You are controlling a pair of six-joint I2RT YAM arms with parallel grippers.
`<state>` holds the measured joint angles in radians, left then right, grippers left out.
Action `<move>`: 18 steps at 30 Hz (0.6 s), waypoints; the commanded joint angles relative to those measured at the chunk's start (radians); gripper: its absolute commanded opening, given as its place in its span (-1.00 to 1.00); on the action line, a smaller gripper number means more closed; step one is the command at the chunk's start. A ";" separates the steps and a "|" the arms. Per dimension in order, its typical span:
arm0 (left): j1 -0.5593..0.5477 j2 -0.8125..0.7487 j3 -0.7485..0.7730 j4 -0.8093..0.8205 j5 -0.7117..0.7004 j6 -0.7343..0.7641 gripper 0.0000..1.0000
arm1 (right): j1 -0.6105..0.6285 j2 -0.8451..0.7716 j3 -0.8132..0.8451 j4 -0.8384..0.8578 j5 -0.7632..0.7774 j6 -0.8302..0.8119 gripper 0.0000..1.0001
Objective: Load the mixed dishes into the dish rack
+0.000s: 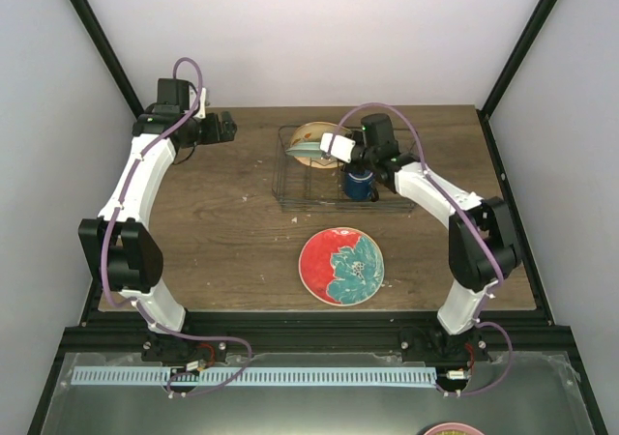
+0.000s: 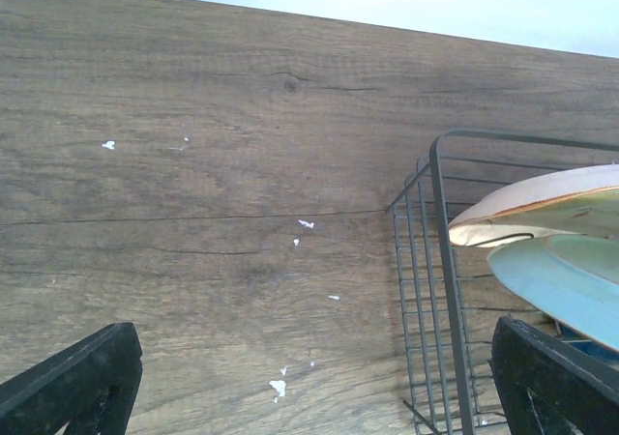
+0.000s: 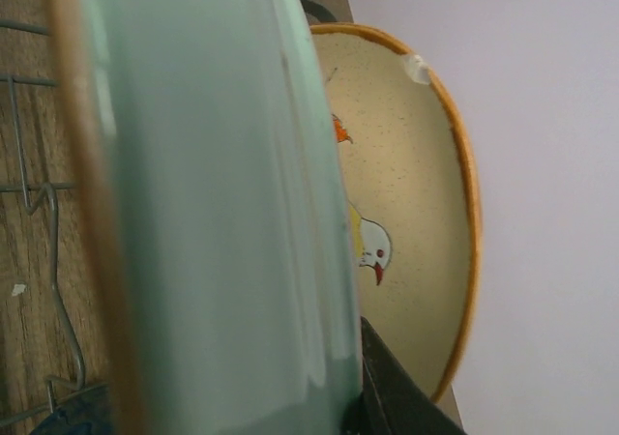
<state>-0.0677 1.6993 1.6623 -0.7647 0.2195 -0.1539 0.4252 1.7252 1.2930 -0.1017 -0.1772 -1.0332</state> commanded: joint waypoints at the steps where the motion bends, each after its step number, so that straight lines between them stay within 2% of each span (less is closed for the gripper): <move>1: 0.003 0.022 0.007 -0.005 0.012 0.012 0.99 | 0.006 0.021 0.032 0.153 0.004 0.024 -0.99; 10: 0.004 0.022 0.003 -0.012 0.021 0.015 1.00 | 0.007 0.101 0.075 0.093 -0.015 0.051 -0.96; 14: 0.003 0.016 -0.016 -0.012 0.052 0.013 1.00 | 0.007 0.117 0.081 0.076 -0.002 0.058 -0.84; 18: 0.004 0.003 -0.040 -0.022 0.078 0.017 0.91 | 0.007 0.096 0.073 0.096 0.022 0.089 -0.68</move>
<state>-0.0677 1.7138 1.6485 -0.7731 0.2562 -0.1513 0.4271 1.8534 1.3087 -0.0853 -0.1699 -1.0050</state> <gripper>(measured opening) 0.973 0.148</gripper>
